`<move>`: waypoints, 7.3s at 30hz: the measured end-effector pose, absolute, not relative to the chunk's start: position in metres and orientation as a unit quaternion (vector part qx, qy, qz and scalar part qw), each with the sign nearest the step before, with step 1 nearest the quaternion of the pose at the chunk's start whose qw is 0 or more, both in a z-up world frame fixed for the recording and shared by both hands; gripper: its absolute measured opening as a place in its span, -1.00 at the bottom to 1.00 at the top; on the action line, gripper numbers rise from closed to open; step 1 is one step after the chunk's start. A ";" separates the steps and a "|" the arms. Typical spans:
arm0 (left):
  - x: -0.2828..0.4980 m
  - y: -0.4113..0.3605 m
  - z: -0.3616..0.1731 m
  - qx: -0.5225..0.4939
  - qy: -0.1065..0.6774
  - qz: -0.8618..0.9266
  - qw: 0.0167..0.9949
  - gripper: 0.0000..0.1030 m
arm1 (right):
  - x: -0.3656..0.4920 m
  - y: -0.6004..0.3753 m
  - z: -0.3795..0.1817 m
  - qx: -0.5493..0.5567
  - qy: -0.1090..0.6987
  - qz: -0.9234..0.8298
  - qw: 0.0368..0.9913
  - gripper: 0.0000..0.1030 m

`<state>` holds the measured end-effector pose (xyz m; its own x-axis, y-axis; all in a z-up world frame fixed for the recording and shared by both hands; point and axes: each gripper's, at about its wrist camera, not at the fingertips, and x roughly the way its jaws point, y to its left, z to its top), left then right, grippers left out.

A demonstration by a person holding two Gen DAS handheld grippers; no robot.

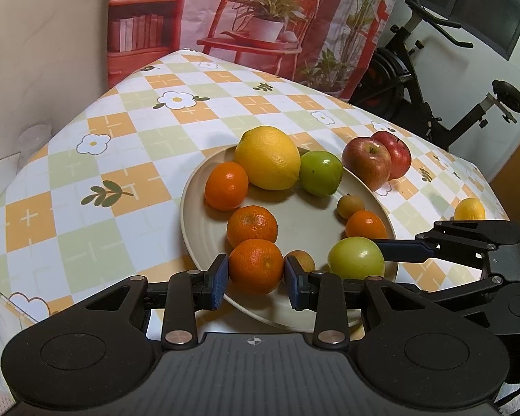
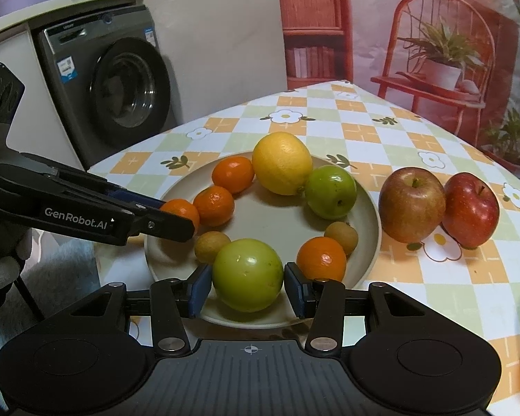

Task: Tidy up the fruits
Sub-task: 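Lower both fruits onto the plate and open both grippers, then move the right gripper to the large lemon on the table, then close the right gripper on the lemon while the left gripper presses its top, then carry the lemon with both grippers over the plate and lower it, then open the grippers to release the lemon onto the plate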

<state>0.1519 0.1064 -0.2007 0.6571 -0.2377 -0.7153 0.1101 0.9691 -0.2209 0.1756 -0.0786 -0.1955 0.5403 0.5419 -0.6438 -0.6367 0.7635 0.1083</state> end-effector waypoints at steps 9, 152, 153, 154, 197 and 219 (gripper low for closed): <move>0.147 0.106 -0.195 -0.086 0.386 -0.091 0.914 -0.04 | 0.167 -0.096 -0.192 -0.028 0.327 0.330 0.885 -0.16; 0.229 -0.091 -0.213 -0.076 0.428 -0.317 0.843 -0.30 | 0.163 -0.238 -0.238 0.028 0.301 0.215 0.929 0.05; 0.229 -0.090 -0.213 -0.077 0.428 -0.317 0.843 -0.30 | 0.163 -0.237 -0.238 0.027 0.300 0.216 0.929 0.05; 0.229 -0.089 -0.213 -0.079 0.429 -0.317 0.842 -0.30 | 0.162 -0.237 -0.237 0.026 0.299 0.218 0.929 0.05; 0.218 0.088 -0.184 -0.123 0.399 -0.169 0.893 -0.30 | 0.239 -0.052 -0.200 -0.062 0.329 0.382 0.862 0.06; 0.219 0.083 -0.187 -0.098 0.406 -0.141 0.898 -0.30 | 0.225 -0.081 -0.192 -0.045 0.307 0.370 0.876 0.11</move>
